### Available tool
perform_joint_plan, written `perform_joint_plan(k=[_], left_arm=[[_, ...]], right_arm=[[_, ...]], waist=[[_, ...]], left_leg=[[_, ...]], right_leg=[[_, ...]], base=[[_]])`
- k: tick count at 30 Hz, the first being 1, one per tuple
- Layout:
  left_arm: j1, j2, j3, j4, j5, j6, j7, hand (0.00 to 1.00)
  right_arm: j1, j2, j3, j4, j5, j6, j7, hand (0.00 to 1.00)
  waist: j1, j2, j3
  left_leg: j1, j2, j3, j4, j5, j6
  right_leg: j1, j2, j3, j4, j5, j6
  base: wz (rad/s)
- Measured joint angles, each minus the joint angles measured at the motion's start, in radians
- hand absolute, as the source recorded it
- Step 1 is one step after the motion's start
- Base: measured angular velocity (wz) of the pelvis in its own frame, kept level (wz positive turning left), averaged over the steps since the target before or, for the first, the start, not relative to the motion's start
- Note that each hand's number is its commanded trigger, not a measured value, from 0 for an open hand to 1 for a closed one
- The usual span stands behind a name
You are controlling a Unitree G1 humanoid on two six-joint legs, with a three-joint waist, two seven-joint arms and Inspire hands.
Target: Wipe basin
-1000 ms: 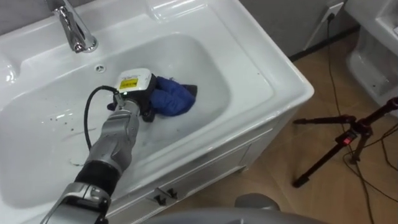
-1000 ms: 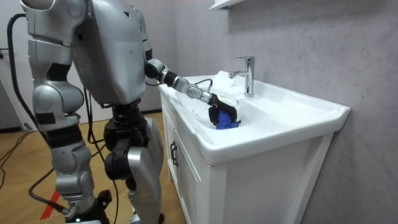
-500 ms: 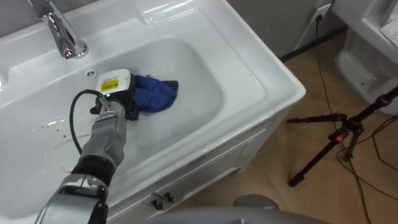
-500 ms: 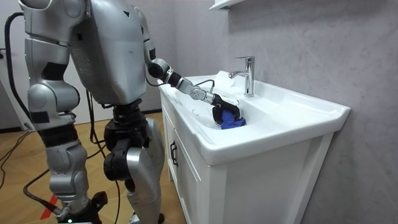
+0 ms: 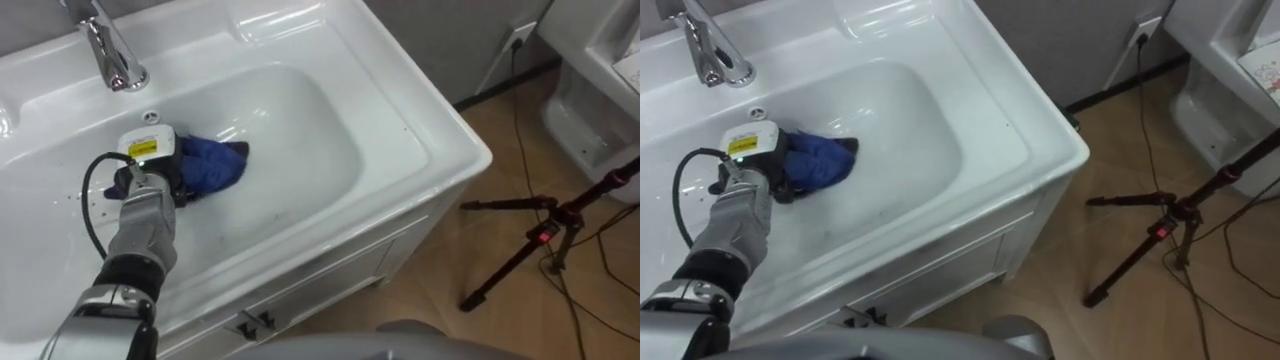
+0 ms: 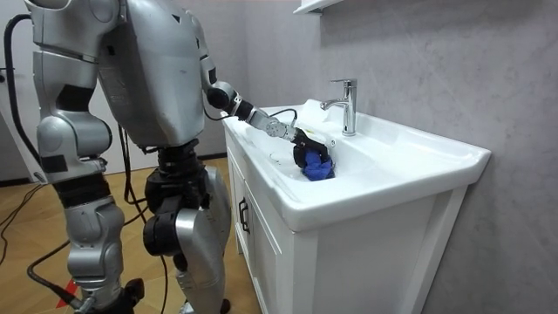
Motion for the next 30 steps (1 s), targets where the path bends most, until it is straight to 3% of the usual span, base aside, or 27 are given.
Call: perform_joint_plan(k=[6, 8, 13, 17, 19, 25, 30], left_arm=[[0.013, 0.0, 0.012, -0.002, 0.041, 0.0, -0.001, 1.0], [0.025, 0.001, 0.031, -0.003, 0.042, 0.002, -0.001, 1.0], [0.055, 0.011, 0.035, -0.003, 0.044, 0.061, 0.01, 1.0], [0.109, 0.055, 0.054, -0.003, 0.108, 0.092, 0.013, 1.0], [0.128, 0.07, 0.057, -0.002, 0.115, 0.125, 0.013, 1.0], [0.159, 0.072, 0.062, -0.003, 0.146, 0.149, 0.014, 1.0], [0.209, 0.07, 0.062, -0.039, 0.142, 0.15, 0.035, 1.0]], right_arm=[[-0.005, 0.0, -0.01, 0.005, -0.044, 0.003, -0.01, 0.0], [-0.007, 0.0, -0.021, 0.005, -0.055, 0.006, -0.02, 0.0], [-0.003, -0.003, -0.04, 0.008, -0.073, 0.04, -0.025, 0.0], [-0.006, -0.013, -0.088, 0.005, -0.111, 0.044, -0.025, 0.0], [-0.014, -0.027, -0.099, 0.006, -0.142, 0.047, -0.021, 0.0], [-0.046, -0.042, -0.12, 0.004, -0.155, 0.059, -0.019, 0.0], [-0.06, -0.081, -0.118, 0.004, -0.154, 0.064, -0.022, 0.0]], waist=[[0.038, 0.001, -0.0011], [0.038, 0.006, -0.0084], [0.037, 0.02, -0.0114], [0.039, 0.038, -0.0104], [0.04, 0.049, -0.0111], [0.054, 0.061, -0.0132], [0.071, 0.09, -0.013]], left_leg=[[0.012, 0.002, -0.003, -0.008, 0.004, -0.007], [0.013, 0.004, -0.004, -0.012, 0.005, -0.008], [0.024, 0.007, -0.024, -0.013, 0.009, -0.014], [0.03, 0.011, -0.045, -0.015, 0.014, -0.022], [0.03, 0.011, -0.058, -0.017, 0.018, -0.029], [0.038, 0.009, -0.09, -0.031, 0.037, -0.045], [0.024, 0.009, -0.145, -0.031, 0.055, -0.056]], right_leg=[[0.006, 0.004, -0.005, -0.006, 0.0, -0.004], [0.011, 0.005, -0.01, -0.016, 0.003, -0.007], [0.04, 0.007, -0.034, -0.038, 0.007, -0.012], [0.054, 0.012, -0.046, -0.037, 0.002, -0.021], [0.053, 0.004, -0.065, -0.025, -0.009, -0.028], [0.047, -0.002, -0.09, 0.018, -0.039, -0.046], [0.054, -0.005, -0.139, 0.019, -0.053, -0.064]], base=[[0.0], [0.04], [0.1], [0.11], [0.21], [0.12], [0.24]])
